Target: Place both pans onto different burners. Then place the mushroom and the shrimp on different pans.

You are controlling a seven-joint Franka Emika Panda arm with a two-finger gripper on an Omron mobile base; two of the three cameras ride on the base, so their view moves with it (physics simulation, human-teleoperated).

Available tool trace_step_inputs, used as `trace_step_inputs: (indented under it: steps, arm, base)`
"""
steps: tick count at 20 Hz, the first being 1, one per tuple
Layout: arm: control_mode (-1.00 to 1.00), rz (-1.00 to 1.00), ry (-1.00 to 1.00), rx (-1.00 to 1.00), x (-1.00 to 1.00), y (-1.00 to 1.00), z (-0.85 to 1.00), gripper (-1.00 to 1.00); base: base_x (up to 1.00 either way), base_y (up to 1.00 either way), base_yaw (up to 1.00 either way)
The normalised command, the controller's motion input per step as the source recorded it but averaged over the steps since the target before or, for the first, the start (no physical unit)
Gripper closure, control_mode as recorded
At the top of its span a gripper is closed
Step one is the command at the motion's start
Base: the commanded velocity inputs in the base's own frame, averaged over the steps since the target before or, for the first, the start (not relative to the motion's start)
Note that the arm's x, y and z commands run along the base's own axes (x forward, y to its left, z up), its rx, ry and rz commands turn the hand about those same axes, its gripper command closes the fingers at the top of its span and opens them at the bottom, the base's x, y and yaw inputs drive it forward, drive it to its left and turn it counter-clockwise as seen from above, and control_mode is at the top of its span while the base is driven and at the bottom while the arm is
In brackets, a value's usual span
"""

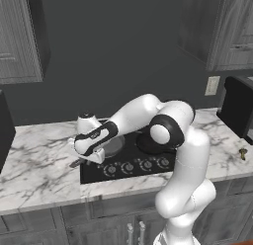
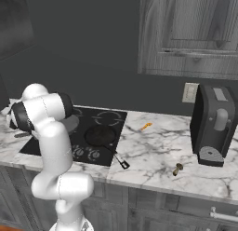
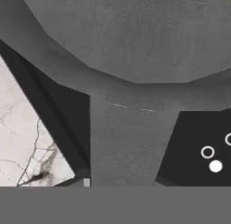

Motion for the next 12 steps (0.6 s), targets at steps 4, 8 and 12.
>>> trace_step_inputs:
  steps: [4, 8, 12]
  arm:
    - [-1.0, 0.0, 0.0, 0.0, 0.0, 0.0, -0.36, 1.0]
    - [-1.0, 0.0, 0.0, 0.0, 0.01, 0.0, -0.07, 1.0]
    - [-1.0, 0.0, 0.0, 0.0, 0.0, 0.0, 0.0, -1.0]
  base:
    - [0.0, 0.0, 0.0]
    - [0.0, 0.0, 0.0]
    - [0.0, 0.0, 0.0]
